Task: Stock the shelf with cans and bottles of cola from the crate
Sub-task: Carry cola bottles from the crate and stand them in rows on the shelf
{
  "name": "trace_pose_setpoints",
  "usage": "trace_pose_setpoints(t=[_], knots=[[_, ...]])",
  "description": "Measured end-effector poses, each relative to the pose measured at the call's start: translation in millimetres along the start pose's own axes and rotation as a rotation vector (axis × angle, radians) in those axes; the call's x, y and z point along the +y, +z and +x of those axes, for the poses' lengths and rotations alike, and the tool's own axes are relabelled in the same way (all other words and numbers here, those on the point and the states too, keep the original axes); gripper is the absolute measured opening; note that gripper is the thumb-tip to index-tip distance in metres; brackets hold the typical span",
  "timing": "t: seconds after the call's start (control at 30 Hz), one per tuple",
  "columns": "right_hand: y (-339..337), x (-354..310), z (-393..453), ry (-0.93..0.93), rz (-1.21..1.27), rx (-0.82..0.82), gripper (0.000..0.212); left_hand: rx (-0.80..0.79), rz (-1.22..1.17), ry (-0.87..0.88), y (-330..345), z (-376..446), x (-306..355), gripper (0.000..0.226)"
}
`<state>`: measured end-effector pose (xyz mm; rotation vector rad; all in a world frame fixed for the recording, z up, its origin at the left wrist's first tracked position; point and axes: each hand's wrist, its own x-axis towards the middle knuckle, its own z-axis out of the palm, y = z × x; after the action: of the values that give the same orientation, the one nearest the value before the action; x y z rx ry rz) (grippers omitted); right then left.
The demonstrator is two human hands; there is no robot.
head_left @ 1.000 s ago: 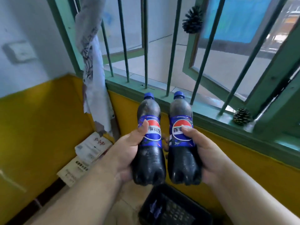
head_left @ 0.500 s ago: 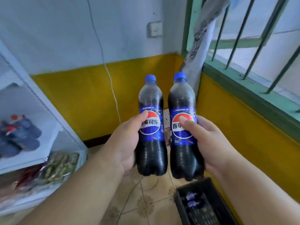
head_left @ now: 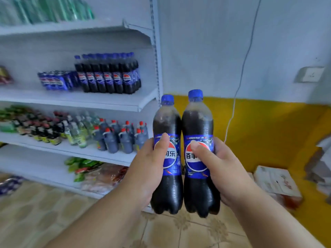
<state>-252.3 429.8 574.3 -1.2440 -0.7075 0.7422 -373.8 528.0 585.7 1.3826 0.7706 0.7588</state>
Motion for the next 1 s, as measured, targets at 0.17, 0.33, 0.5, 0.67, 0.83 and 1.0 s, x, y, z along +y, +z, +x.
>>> trace_pose_setpoints(t=[0.17, 0.33, 0.5, 0.67, 0.83, 1.0], knots=[[108, 4, 46, -0.027, -0.009, -0.193, 0.046, 0.152, 0.073, 0.078, -106, 23, 16, 0.048], [177, 8, 82, -0.07, -0.074, -0.181, 0.041, 0.241, 0.071, 0.128, -166, 48, 28, 0.033], [208, 15, 127, -0.09, -0.135, -0.184, 0.026, 0.254, 0.058, 0.137, -194, 94, 22, 0.032], [229, 31, 195, -0.083, -0.114, -0.222, 0.02, 0.297, 0.078, 0.138, -214, 156, 20, 0.021], [264, 44, 283, -0.07, -0.102, -0.314, 0.039, 0.382, 0.083, 0.142, -241, 228, 32, 0.028], [293, 50, 359, -0.11, -0.113, -0.367, 0.048, 0.387, 0.079, 0.114, -269, 298, 48, 0.041]])
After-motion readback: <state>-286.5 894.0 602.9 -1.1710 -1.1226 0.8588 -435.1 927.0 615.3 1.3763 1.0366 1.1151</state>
